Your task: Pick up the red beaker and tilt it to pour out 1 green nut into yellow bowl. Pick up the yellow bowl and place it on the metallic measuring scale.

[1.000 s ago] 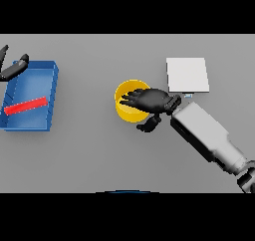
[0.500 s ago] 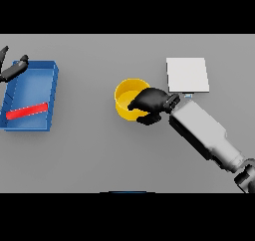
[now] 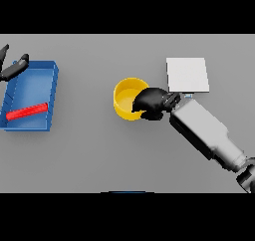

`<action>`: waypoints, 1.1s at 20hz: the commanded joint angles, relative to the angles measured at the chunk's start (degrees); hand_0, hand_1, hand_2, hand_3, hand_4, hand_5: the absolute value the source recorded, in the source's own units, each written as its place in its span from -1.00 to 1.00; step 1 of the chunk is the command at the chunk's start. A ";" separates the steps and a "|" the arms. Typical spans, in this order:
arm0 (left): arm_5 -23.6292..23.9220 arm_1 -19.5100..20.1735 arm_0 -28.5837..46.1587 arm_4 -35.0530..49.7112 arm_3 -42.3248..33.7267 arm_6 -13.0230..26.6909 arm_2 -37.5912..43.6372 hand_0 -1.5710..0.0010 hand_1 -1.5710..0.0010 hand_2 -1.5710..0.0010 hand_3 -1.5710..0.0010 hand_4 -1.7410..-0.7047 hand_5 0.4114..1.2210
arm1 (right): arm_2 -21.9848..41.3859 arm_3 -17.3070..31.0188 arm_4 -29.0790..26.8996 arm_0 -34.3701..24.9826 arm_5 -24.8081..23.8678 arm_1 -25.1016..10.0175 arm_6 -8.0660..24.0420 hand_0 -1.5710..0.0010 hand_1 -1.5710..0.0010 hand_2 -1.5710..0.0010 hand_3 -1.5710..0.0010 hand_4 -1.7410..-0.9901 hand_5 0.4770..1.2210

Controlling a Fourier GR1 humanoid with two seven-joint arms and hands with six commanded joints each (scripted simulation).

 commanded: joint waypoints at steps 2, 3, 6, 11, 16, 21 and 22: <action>-0.03 -0.10 -0.26 -0.04 0.01 0.76 -0.11 1.00 1.00 1.00 1.00 0.85 -0.28 | -0.35 -1.90 -0.53 -0.30 0.68 -0.63 -0.08 -0.92 -0.92 -0.77 -0.52 -0.94 0.96; 0.05 0.02 0.03 -0.11 -0.80 1.20 -0.21 1.00 1.00 1.00 1.00 0.86 -0.28 | -0.69 -2.79 -0.93 -0.33 1.48 -1.01 0.51 -0.94 -0.93 -0.80 -0.51 -0.95 0.97; 0.08 0.29 -0.08 -0.51 -0.75 0.37 -0.40 1.00 1.00 1.00 1.00 0.87 -0.27 | -2.57 -5.85 -2.54 -0.96 4.21 -3.21 1.86 -0.97 -0.97 -0.86 -0.48 -0.98 0.98; -0.87 0.03 0.31 1.21 -1.32 1.02 0.29 1.00 1.00 1.00 1.00 0.84 -0.28 | -4.44 -11.53 -3.25 -0.28 6.39 -6.12 6.27 -0.99 -0.99 -0.84 -0.53 -0.99 0.99; -0.79 -0.14 -0.31 1.68 -1.00 1.09 0.68 1.00 1.00 1.00 1.00 0.81 -0.28 | -6.84 -16.93 -4.12 1.67 7.91 -8.51 9.93 -0.95 -1.00 -0.93 -0.50 -1.00 1.00; -0.66 -0.13 0.43 2.63 -3.39 3.35 1.06 1.00 1.00 1.00 1.00 0.75 -0.21 | -10.33 -12.39 -3.37 -0.36 2.64 -11.42 9.19 -0.98 -1.00 -0.95 -0.48 -1.00 1.00; -0.45 -0.23 0.61 2.61 -3.28 3.70 1.12 1.00 1.00 1.00 1.00 0.74 -0.20 | -10.74 -10.81 -3.21 -0.62 1.27 -11.57 9.09 -0.99 -1.00 -0.95 -0.47 -1.00 1.00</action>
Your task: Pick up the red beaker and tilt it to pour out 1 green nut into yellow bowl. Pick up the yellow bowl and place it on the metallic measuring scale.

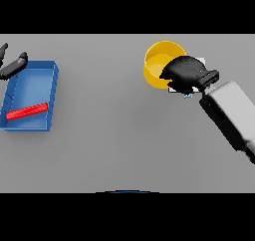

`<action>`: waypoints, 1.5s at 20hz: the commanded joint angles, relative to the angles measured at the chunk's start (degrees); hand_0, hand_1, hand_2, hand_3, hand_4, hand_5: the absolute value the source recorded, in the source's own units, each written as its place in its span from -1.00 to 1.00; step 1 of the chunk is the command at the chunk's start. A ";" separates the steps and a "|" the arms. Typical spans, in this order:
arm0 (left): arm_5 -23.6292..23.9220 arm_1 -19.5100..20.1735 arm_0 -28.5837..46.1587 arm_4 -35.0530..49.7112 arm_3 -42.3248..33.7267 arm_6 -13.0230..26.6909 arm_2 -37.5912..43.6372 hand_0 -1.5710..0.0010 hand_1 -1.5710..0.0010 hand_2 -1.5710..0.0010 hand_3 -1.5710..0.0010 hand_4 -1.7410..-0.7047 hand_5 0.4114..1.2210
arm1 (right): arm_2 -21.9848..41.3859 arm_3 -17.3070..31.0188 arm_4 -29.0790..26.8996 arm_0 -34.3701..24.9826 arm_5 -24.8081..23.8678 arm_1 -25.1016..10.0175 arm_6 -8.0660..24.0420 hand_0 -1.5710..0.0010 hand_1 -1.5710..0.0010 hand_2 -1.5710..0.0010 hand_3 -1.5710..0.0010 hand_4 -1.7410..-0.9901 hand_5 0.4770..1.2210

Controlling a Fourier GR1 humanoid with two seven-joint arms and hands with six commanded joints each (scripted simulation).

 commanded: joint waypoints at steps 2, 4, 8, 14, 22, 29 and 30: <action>0.26 -0.52 0.54 -0.03 -0.75 0.66 -0.38 1.00 1.00 1.00 1.00 0.73 -0.19 | -0.86 2.18 0.34 -0.36 -1.85 -0.50 -0.02 -0.99 -1.00 -0.96 -0.47 -1.00 1.00; 0.54 -0.24 0.53 -0.07 -1.39 1.47 -0.19 1.00 1.00 1.00 1.00 0.72 -0.15 | -2.05 6.20 0.36 -2.03 -3.36 -1.18 -1.06 -0.99 -1.00 -0.98 -0.47 -1.00 1.00; 0.12 -0.06 1.09 0.59 -2.88 3.49 -0.08 1.00 1.00 1.00 1.00 0.71 -0.13 | -3.23 12.97 0.88 -2.98 -6.28 -1.48 -1.66 -1.00 -1.00 -0.95 -0.48 -1.00 1.00; 0.40 -0.27 0.84 -0.29 -2.60 4.14 -0.74 1.00 1.00 1.00 1.00 0.69 -0.05 | -4.49 22.86 2.44 -3.99 -11.22 0.10 -4.13 -1.00 -1.00 -0.82 -0.64 -1.00 1.00; 0.43 -0.18 0.83 -0.51 -2.65 4.01 -0.85 1.00 1.00 1.00 1.00 0.73 -0.05 | -5.64 29.33 3.42 -4.19 -12.83 2.17 -4.87 -1.00 -1.00 -0.76 -0.80 -1.00 1.00; -0.11 -0.13 0.42 -0.33 -2.08 4.20 -0.86 1.00 1.00 1.00 1.00 0.75 -0.10 | -7.27 29.78 2.39 -4.03 -11.41 2.39 -4.83 -0.70 -0.43 -0.28 -0.04 -0.60 0.61; -0.02 -0.10 0.62 -0.44 -2.47 4.50 -0.97 1.00 1.00 1.00 1.00 0.75 -0.11 | -7.70 29.81 1.76 -4.08 -10.53 2.82 -4.05 -0.46 -0.22 -0.08 0.12 -0.52 0.44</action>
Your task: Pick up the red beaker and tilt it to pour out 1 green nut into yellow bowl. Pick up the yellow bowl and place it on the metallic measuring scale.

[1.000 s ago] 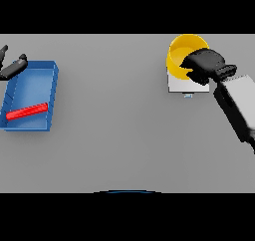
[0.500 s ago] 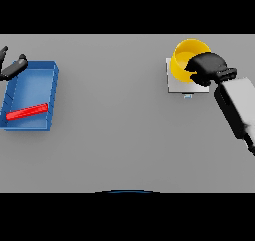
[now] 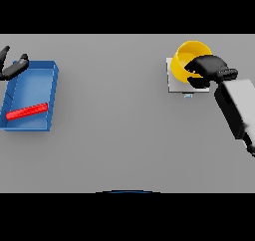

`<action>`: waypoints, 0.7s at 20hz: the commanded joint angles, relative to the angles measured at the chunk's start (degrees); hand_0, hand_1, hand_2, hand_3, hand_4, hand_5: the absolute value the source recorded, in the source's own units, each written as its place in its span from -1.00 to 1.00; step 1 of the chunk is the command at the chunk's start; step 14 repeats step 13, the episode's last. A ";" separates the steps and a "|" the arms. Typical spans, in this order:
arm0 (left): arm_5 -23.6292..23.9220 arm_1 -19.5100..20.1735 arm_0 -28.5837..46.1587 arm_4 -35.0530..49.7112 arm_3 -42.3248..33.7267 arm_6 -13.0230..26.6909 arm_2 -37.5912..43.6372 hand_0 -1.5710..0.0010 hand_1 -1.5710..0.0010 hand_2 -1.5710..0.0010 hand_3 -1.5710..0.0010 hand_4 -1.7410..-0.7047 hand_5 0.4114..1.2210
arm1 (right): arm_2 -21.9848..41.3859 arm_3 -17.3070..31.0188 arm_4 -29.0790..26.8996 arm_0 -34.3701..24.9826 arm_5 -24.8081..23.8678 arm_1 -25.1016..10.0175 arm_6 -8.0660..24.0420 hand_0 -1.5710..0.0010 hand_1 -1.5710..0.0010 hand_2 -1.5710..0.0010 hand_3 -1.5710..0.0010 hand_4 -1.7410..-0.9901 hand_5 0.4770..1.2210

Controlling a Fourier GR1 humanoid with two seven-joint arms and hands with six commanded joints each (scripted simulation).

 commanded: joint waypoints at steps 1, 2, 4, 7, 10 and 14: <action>-0.19 -0.02 0.28 0.31 -0.22 -0.02 0.09 1.00 1.00 1.00 1.00 0.75 -0.12 | -0.50 -0.32 -0.73 0.28 0.87 -0.33 -0.22 -0.21 -0.03 0.10 0.27 -0.45 0.31; -0.19 -0.06 0.62 0.73 -0.55 -0.11 0.37 1.00 1.00 1.00 1.00 0.74 -0.13 | -0.69 -0.14 -0.87 0.04 1.09 0.10 0.66 0.04 0.14 0.26 0.39 -0.39 0.20; -0.22 -0.04 -0.18 0.54 0.69 -0.07 0.49 1.00 1.00 1.00 1.00 0.75 -0.14 | -0.92 -0.62 -1.37 0.16 1.92 0.27 1.15 0.38 0.41 0.52 0.59 -0.32 0.04; -0.32 -0.08 -0.98 0.34 1.32 -0.29 0.36 1.00 1.00 1.00 1.00 0.75 -0.16 | -0.22 0.19 -0.60 0.04 2.15 -0.33 0.36 0.68 0.69 0.75 0.79 -0.22 -0.07; -0.36 -0.21 -0.54 0.35 0.57 0.02 0.09 1.00 1.00 1.00 1.00 0.75 -0.15 | 0.48 -0.30 -0.05 -0.02 3.15 -0.33 1.48 0.84 0.84 0.87 0.89 -0.11 -0.12; -0.19 0.05 -0.26 0.25 0.30 -0.52 0.21 1.00 1.00 1.00 1.00 0.75 -0.14 | 0.44 -0.29 -0.23 -0.21 4.02 -0.35 1.78 0.92 0.92 0.94 0.94 -0.07 -0.19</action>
